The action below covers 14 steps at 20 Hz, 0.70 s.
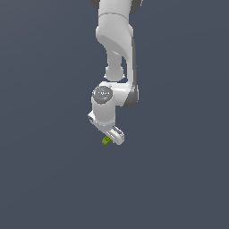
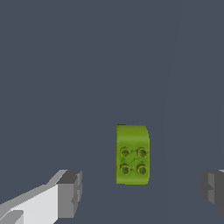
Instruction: Pick up the object and move it to a goal position.
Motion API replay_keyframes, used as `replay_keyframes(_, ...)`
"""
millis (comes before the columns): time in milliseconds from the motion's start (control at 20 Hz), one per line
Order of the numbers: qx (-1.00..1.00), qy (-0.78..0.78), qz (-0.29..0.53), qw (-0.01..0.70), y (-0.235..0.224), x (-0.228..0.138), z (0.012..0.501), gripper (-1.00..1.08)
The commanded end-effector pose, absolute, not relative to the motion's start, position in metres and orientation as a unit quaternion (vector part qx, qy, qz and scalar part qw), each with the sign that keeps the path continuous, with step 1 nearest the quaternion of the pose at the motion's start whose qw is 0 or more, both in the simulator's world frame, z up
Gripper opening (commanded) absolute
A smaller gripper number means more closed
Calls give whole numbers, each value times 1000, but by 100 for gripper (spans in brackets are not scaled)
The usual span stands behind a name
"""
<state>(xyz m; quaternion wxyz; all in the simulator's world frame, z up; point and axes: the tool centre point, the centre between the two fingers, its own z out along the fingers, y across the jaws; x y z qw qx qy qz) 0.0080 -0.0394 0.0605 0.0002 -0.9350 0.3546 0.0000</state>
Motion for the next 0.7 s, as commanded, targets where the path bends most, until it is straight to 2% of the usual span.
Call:
replay_keyframes(0,-935,355,0,0,-39,8,55,100)
replay_keyframes(400,-934,357,0,0,-40,7,19,100)
replay_keyframes(650,-934,357,0,0,-40,8,12,100)
